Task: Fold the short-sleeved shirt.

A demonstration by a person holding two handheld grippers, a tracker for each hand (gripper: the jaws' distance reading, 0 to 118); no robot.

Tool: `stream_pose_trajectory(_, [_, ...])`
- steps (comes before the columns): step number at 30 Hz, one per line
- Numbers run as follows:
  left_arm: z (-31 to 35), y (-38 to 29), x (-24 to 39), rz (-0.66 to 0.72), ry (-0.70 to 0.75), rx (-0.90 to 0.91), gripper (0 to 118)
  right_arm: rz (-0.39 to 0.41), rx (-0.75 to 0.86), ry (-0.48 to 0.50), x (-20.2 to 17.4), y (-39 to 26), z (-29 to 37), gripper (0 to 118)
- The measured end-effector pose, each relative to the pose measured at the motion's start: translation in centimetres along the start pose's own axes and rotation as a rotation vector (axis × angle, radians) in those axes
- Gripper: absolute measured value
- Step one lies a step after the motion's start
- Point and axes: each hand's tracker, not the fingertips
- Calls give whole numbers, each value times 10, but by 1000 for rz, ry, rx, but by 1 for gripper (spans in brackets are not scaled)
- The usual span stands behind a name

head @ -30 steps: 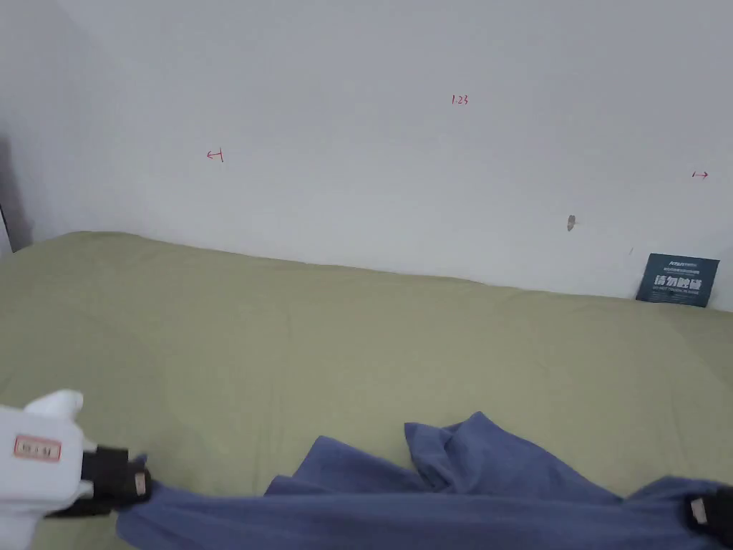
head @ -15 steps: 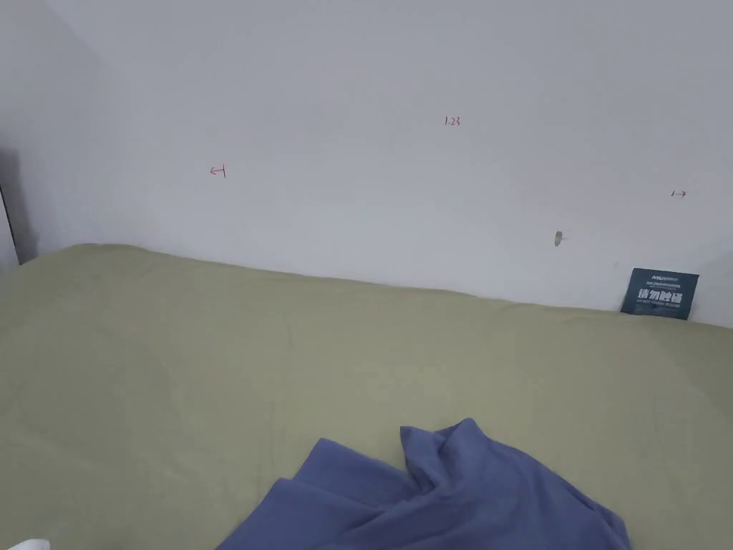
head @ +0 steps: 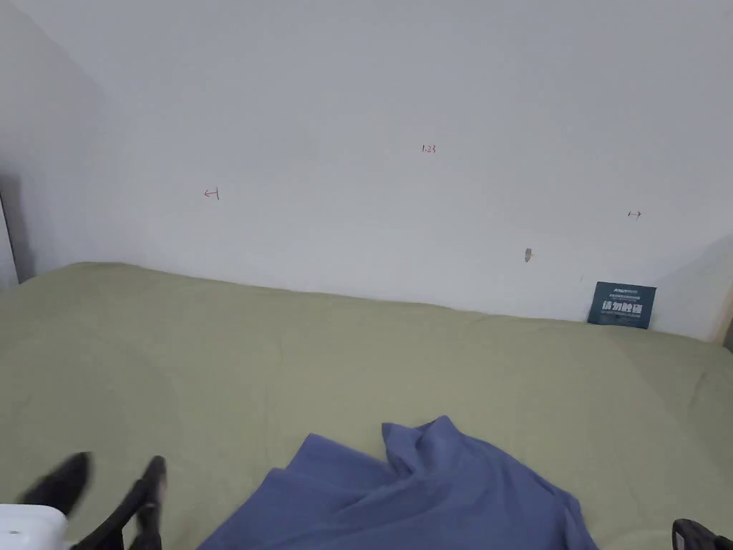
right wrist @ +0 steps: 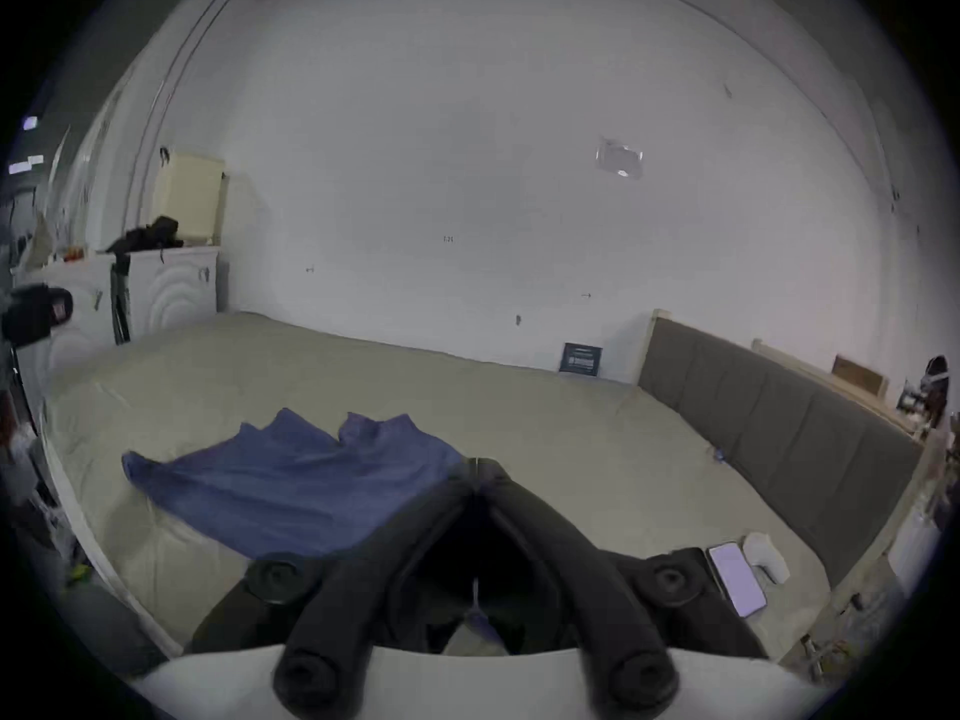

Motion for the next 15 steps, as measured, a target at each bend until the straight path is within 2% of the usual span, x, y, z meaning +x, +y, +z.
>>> stream_pose_trajectory(2, [8, -2, 6, -55, 64, -42, 0, -22, 31, 38, -4, -8, 11, 0])
stream_pose_trajectory(4, [11, -7, -4, -27, -6, -95, 0, -78, 37, 85, -8, -12, 17, 0])
stream_pose_trajectory(6, [3, -14, -5, 20, -15, -180, 0, -69, 25, 83, -11, -14, 19, 0])
stream_pose_trajectory(10, [-38, -16, -36, -3, 52, -357, 2, -67, 18, 114, -10, -12, 17, 0])
stream_pose_trajectory(11, [-54, -16, -46, -1, 95, -398, 19, -70, 19, 115, -9, -11, 16, 0])
stream_pose_trajectory(12, [-74, -17, -57, 9, 115, -491, 47, -74, 12, 120, -9, -9, 14, 0])
stream_pose_trajectory(13, [-93, -22, -68, 39, 101, -588, 79, -75, 6, 119, -8, -9, 12, 0])
stream_pose_trajectory(14, [-116, -31, -78, 84, 78, -733, 105, -74, -2, 118, -9, -10, 11, 0])
stream_pose_trajectory(15, [-134, -40, -83, 116, 46, -873, 105, -73, -11, 122, -8, -11, 9, 0])
